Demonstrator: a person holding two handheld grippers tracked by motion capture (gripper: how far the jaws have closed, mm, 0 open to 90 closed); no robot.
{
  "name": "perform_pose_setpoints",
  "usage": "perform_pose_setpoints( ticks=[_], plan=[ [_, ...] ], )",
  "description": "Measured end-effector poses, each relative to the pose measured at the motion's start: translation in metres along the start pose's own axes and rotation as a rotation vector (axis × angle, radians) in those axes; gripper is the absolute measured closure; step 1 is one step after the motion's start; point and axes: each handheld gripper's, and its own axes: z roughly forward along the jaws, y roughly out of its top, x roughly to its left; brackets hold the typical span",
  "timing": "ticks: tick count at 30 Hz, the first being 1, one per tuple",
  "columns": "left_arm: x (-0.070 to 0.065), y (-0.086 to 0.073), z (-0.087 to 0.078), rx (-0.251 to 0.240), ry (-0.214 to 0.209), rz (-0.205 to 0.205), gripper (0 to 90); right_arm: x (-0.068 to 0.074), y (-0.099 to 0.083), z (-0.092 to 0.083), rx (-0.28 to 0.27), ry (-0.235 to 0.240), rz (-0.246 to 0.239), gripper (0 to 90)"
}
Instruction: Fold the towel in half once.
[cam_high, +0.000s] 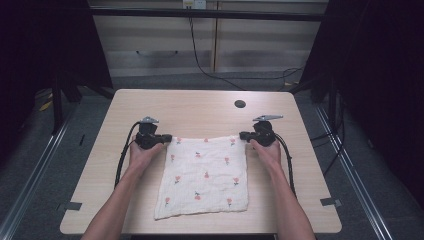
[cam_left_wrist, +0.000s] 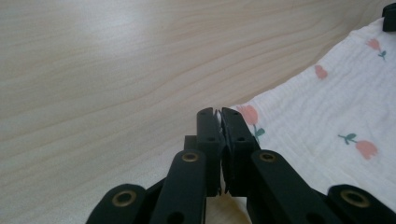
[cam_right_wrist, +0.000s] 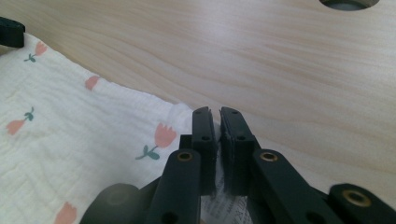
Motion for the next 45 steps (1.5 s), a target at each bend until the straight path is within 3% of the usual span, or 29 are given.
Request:
perform_pose_setpoints(
  ticks=[13,21,27,32,37,45],
  plan=[
    [0.002,0.021,-0.028,-0.1,-0.064,-0.007,87.1,0.004,0.023,-0.026,-0.089,0.025,-0.013,85.4],
    [0.006,0.035,-0.04,-0.143,-0.068,-0.007,87.1,0.005,0.039,-0.034,-0.119,0.03,-0.018,85.5],
    [0.007,0.044,-0.048,-0.156,-0.061,0.012,87.1,0.006,0.052,-0.04,-0.142,0.031,-0.027,85.6],
    [0.004,0.057,-0.059,-0.195,-0.06,0.026,87.1,0.008,0.065,-0.046,-0.156,0.024,-0.043,85.6],
    [0.004,0.061,-0.065,-0.195,-0.06,0.044,87.1,0.01,0.075,-0.054,-0.18,0.029,-0.056,85.7],
    [0.002,0.053,-0.067,-0.175,-0.054,0.065,87.1,0.015,0.07,-0.054,-0.167,0.033,-0.075,85.7]
  ],
)
